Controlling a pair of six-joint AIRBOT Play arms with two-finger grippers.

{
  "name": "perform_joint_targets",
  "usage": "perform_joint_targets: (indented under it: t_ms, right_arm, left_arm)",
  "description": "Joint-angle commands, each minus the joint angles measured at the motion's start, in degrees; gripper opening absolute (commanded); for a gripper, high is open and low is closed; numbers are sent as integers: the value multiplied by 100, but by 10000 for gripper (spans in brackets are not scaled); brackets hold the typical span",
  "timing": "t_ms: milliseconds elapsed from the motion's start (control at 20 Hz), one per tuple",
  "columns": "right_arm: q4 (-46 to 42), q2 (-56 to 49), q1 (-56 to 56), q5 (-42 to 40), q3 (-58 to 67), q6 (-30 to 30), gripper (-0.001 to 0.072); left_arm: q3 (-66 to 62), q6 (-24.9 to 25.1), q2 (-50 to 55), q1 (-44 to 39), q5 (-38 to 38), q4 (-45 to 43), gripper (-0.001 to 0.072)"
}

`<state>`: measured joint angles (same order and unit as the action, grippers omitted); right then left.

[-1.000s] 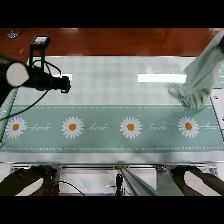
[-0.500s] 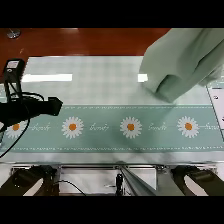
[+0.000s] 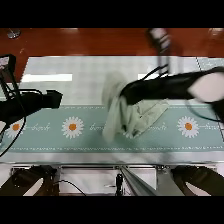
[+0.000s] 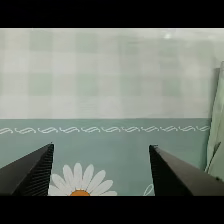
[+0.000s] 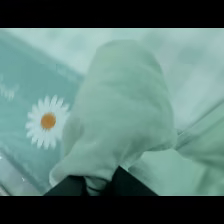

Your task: Fold the shirts.

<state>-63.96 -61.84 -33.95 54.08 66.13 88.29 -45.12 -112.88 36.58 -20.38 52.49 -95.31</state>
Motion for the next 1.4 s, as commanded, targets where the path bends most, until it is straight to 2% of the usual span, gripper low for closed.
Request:
perform_joint_targets:
  t_ms: [0,50,100,200,300,350,400,500,600,700,750,800,950,1000,1050,1100,1350]
  right_arm:
    - [826,-1139,-754,-901,-573,168,164]
    - [1228,-1419,-765,-951,-557,24,424]
    - [1502,-1598,-682,-787,-470,-214,623]
    - [1329,-1628,-118,44,-17,-549,628]
    - [461,-1344,885,901,573,-542,627]
    - [-118,-1075,1456,1152,748,-511,627]
    - [-647,-763,1974,1228,745,-509,628]
    - [-1714,-153,3062,1119,352,-96,628]
    - [-1537,306,4207,802,-610,114,628]
    - [-629,614,5108,656,-1707,-264,627]
    - [-229,726,5414,658,-2181,-562,627]
    - [9,798,5606,684,-2549,-769,627]
    - [136,813,5591,715,-3099,-846,627]
    - [133,809,5495,684,-3206,-844,627]
    - [118,772,5416,645,-3265,-815,626]
    - [131,675,5342,632,-3268,-730,627]
    - [848,-87,5230,308,-3176,-750,627]
  left_arm:
    - [4,-37,173,7,-94,7,704]
    - [2,-37,236,7,-55,57,704]
    - [2,-37,310,7,59,129,704]
    - [0,-35,507,7,597,153,704]
    - [0,2,767,9,1390,223,704]
    - [4,188,909,11,1700,396,704]
    - [15,400,1027,11,1790,647,704]
    - [70,645,1257,15,1508,1344,704]
    - [70,1141,1648,131,962,2684,704]
    - [70,2387,2232,387,841,4533,704]
    - [68,2903,2529,444,901,5163,704]
    - [44,3029,2796,446,925,5289,704]
    - [28,3023,3585,428,1154,5248,702]
    - [15,3106,3797,428,1235,5246,655]
    - [-4,3252,3958,428,1285,5243,254]
    - [-22,3486,4030,428,1239,5248,25]
    - [-326,3672,4006,509,1182,5246,22]
